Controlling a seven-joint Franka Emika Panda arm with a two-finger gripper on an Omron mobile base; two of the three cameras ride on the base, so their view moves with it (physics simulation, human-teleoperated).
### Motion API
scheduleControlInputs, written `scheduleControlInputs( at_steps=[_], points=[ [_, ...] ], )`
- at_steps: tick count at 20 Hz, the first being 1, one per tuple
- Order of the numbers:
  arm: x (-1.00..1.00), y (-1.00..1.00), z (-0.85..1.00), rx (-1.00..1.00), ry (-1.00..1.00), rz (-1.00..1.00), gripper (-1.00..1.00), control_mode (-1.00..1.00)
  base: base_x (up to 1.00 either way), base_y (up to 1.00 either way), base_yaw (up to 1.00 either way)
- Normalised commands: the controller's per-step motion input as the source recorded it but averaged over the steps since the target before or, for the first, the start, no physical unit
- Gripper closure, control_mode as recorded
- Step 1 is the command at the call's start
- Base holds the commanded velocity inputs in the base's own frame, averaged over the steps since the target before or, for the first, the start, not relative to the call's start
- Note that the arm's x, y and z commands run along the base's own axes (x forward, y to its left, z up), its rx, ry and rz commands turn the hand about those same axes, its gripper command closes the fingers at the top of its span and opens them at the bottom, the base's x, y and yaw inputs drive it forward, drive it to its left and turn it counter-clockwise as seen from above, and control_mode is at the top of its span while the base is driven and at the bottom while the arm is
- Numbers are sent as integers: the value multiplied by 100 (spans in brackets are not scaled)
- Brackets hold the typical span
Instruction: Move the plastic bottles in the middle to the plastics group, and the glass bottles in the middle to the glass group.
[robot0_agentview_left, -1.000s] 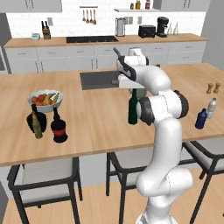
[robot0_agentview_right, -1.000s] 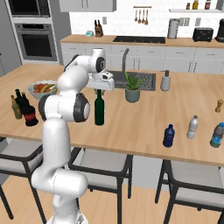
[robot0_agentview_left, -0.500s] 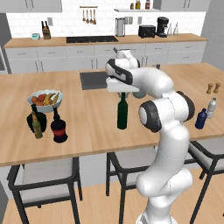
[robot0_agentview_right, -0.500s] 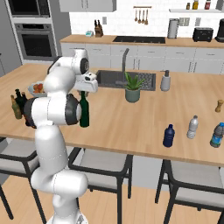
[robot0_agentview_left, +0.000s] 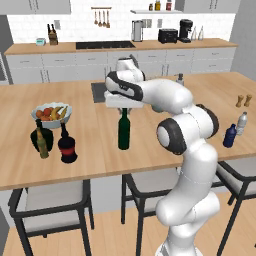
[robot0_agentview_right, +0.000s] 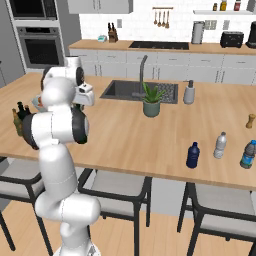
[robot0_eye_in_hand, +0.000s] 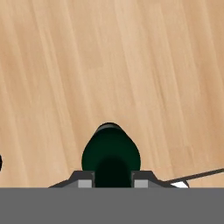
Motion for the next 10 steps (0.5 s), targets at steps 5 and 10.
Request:
scheduleControlInputs(
  at_steps=[5, 10],
  points=[
    [0, 56, 0, 0, 0, 0, 100, -100, 0, 0, 0],
    [-3, 59, 0, 0, 0, 0, 100, -100, 0, 0, 0]
  ],
)
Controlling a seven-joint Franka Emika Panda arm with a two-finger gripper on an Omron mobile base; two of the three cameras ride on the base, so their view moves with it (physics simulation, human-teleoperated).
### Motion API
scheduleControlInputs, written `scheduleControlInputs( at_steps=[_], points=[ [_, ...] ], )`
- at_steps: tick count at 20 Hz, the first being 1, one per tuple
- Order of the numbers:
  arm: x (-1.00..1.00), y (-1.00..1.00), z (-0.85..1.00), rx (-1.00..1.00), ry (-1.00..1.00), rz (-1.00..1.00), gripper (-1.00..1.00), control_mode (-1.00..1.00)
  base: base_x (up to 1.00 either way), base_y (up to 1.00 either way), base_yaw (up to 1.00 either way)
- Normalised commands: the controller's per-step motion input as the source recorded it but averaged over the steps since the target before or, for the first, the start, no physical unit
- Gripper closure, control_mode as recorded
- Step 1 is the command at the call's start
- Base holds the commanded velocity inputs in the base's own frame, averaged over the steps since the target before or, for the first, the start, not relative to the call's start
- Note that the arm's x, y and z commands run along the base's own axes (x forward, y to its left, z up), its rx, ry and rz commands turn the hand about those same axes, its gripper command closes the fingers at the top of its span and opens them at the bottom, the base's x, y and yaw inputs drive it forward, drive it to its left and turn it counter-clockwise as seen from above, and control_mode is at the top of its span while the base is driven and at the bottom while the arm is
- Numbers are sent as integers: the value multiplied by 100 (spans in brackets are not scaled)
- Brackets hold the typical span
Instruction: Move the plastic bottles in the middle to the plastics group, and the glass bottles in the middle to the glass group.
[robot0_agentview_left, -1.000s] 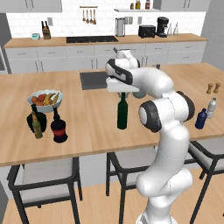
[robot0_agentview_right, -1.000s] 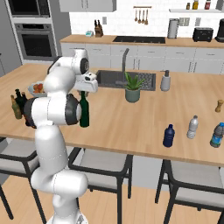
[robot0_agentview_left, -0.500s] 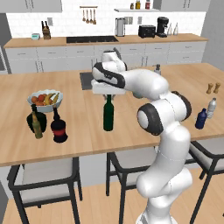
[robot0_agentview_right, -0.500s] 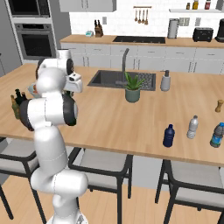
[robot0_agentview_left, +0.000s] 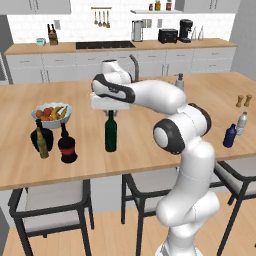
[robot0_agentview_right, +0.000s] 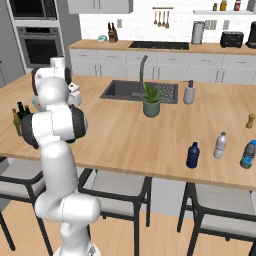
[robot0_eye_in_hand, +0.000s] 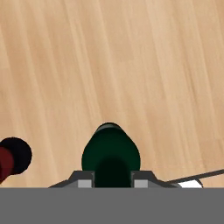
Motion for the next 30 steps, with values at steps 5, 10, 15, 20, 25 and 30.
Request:
scheduleControlInputs(
  at_steps=[5, 10, 15, 20, 25, 30],
  points=[
    [-12, 60, 0, 0, 0, 0, 100, -100, 0, 0, 0],
    [-8, 54, 0, 0, 0, 0, 100, -100, 0, 0, 0],
    [0, 19, -2, 0, 0, 0, 100, -100, 0, 0, 0],
    [0, 2, 0, 0, 0, 0, 100, -100, 0, 0, 0],
    [0, 21, 0, 0, 0, 0, 100, -100, 0, 0, 0],
    [0, 32, -8, 0, -1, 0, 100, -100, 0, 0, 0]
  ],
)
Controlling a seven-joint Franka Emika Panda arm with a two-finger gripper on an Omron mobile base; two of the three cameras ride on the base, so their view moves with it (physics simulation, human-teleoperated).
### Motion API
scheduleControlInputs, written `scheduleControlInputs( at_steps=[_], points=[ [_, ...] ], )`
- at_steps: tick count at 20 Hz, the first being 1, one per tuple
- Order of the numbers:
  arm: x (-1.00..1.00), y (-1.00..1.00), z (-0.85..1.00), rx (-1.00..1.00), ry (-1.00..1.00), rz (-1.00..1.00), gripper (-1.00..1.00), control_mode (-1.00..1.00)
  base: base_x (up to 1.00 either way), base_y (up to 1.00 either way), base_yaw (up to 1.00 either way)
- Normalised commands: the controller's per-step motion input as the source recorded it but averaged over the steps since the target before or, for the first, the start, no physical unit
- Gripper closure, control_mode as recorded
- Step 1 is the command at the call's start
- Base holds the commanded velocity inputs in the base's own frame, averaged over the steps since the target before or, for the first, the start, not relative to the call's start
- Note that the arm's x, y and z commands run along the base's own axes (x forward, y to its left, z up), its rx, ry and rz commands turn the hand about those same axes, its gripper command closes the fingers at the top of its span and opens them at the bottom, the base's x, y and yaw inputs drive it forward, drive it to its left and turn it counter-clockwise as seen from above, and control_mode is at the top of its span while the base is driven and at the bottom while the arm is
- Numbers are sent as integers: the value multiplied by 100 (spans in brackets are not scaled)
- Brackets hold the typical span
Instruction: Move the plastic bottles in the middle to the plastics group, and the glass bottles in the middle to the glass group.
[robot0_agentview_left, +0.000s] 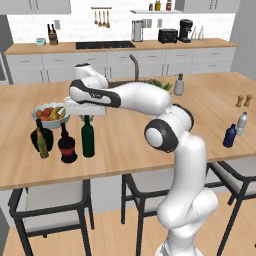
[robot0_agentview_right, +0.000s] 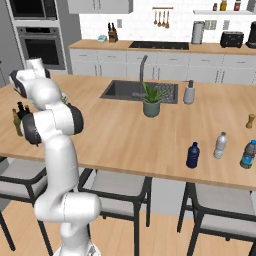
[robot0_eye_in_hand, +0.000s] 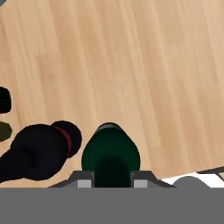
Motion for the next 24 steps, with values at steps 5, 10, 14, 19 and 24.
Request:
scheduleControlInputs(
  at_steps=[5, 10, 14, 19, 24],
  points=[
    [0, 3, -19, 0, 0, 0, 100, -100, 0, 0, 0],
    [0, 0, -22, 0, 0, 0, 100, -100, 0, 0, 0],
    [-1, 0, -14, 0, 0, 0, 100, -100, 0, 0, 0],
    [0, 0, -3, 0, 0, 0, -100, -100, 0, 0, 0],
    [0, 0, 0, 0, 0, 0, -100, -100, 0, 0, 0]
  ],
)
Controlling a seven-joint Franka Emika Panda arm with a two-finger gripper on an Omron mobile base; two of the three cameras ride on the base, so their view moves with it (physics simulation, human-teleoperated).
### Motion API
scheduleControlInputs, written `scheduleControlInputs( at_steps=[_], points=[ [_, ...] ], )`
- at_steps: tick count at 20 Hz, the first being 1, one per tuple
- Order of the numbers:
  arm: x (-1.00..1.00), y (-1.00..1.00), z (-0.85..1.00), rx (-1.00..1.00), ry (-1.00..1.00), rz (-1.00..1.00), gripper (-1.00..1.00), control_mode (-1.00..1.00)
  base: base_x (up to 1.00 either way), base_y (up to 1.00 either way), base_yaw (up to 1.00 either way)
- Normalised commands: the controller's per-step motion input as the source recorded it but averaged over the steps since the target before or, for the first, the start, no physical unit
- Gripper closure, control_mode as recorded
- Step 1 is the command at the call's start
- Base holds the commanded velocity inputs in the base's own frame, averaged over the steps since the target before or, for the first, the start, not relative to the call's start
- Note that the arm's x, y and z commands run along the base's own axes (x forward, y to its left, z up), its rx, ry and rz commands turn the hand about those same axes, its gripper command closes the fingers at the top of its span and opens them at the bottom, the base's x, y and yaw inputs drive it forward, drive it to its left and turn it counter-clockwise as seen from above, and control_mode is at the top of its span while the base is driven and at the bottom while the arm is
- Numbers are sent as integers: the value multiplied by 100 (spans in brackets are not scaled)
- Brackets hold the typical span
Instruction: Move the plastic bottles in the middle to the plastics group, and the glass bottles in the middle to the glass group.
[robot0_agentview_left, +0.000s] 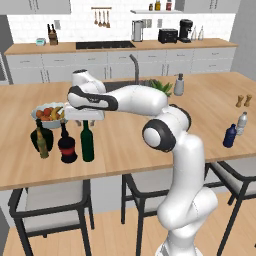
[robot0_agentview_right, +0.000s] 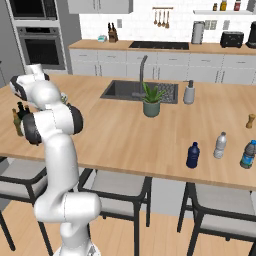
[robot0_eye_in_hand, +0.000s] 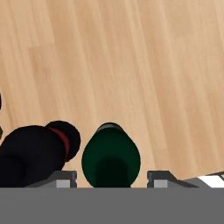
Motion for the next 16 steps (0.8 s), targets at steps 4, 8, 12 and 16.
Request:
scheduleControlInputs(
  at_steps=[4, 8, 12, 16],
  points=[
    [0, 0, 0, 0, -2, 0, -100, -100, 0, 0, 0],
    [0, 0, 20, 0, -9, 0, -100, -100, 0, 0, 0],
    [-13, 0, 52, 0, -9, 0, -100, -100, 0, 0, 0],
    [-31, -27, 61, 0, -2, 0, -100, -100, 0, 0, 0]
  ],
)
